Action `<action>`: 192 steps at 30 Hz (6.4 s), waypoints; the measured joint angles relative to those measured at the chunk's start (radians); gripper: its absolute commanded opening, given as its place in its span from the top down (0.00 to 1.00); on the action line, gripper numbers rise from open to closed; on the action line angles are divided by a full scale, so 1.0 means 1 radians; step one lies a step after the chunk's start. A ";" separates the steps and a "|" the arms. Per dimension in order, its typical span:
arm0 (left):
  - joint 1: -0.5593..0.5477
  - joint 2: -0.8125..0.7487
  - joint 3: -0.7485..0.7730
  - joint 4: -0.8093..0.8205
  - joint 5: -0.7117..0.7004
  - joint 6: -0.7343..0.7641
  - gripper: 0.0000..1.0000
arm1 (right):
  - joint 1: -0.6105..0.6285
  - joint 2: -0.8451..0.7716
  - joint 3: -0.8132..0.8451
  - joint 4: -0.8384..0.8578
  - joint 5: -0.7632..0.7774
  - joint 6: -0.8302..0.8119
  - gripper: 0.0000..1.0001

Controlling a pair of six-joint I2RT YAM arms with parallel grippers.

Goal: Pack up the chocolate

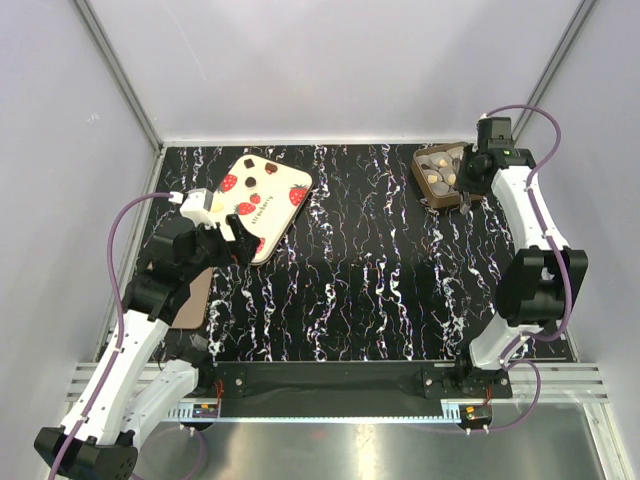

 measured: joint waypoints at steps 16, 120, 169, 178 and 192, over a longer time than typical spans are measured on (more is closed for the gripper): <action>0.000 0.003 0.000 0.000 0.001 0.000 0.01 | -0.050 0.048 -0.008 -0.075 0.024 0.040 0.68; 0.007 -0.037 0.000 -0.014 -0.106 -0.008 0.01 | 0.744 0.925 0.789 0.382 -0.169 -0.039 0.48; 0.003 -0.066 0.000 -0.023 -0.109 -0.008 0.01 | 0.626 0.184 0.077 0.267 -0.102 0.045 0.69; 0.003 -0.069 0.000 -0.023 -0.108 -0.008 0.01 | 0.300 -0.074 -0.069 0.124 0.055 0.089 0.69; 0.003 -0.061 0.000 -0.023 -0.108 -0.008 0.01 | 0.064 -0.104 -0.084 -0.051 0.080 0.101 0.68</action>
